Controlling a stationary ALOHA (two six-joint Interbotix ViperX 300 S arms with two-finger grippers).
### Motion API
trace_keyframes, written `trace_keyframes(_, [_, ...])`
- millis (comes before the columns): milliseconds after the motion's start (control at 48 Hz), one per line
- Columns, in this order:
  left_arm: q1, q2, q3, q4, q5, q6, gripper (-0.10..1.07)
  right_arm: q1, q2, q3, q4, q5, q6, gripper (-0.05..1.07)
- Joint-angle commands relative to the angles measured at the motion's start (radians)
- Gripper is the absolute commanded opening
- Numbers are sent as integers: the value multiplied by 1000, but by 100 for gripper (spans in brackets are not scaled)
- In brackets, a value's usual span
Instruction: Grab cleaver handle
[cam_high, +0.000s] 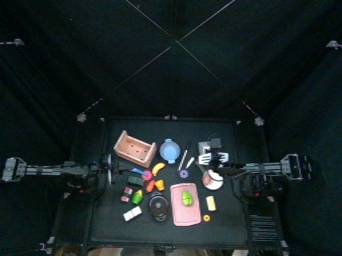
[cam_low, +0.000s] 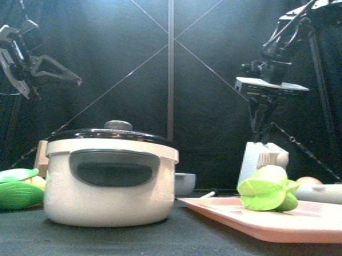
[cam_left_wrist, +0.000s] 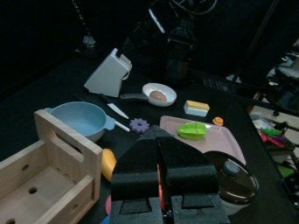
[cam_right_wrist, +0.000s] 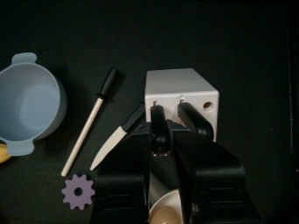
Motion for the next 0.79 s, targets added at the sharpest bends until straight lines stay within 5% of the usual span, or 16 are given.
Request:
trace_keyframes(0, [2,3,-15,0,-6,0,-2,-2,-23,-18,-5,2,-3,50])
trace_keyframes(771, [2,3,-14,-11,-5,0,-2,-2,-31,-5,2,-2,-3,50])
